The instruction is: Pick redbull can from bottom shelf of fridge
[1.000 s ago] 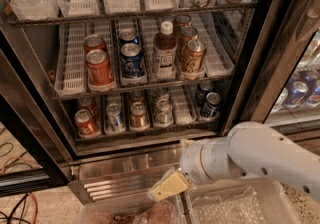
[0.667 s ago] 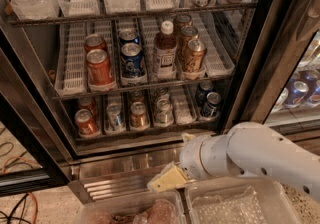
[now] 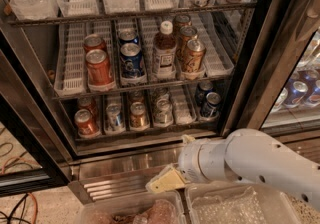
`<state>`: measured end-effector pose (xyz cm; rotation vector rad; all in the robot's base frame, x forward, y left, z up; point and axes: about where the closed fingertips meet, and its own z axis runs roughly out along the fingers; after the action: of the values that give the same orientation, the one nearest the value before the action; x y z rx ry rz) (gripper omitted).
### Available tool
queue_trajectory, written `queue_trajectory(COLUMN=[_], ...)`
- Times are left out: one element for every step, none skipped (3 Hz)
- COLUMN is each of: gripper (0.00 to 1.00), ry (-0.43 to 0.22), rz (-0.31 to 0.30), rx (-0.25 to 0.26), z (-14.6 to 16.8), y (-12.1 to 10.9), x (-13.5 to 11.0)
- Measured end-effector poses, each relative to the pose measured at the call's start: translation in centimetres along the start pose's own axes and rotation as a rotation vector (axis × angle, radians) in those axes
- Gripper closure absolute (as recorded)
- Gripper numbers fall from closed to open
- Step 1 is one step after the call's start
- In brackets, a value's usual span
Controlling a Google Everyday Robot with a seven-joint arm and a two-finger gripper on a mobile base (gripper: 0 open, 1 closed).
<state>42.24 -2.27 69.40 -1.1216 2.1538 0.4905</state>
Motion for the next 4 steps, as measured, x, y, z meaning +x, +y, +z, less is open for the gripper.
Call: queue_trajectory(gripper=[0.00, 0.00, 0.00, 0.00], ry=[-0.091, -0.214, -0.326, -0.444], rz=[0.057, 0.113, 0.099, 0.065], rx=[0.034, 0.051, 0.090, 0.099], z=[2.1, 6.4, 11.0, 15.4], y=[-0.5, -1.7, -3.7, -4.6], x=[0.1, -0.9, -2.7, -5.9])
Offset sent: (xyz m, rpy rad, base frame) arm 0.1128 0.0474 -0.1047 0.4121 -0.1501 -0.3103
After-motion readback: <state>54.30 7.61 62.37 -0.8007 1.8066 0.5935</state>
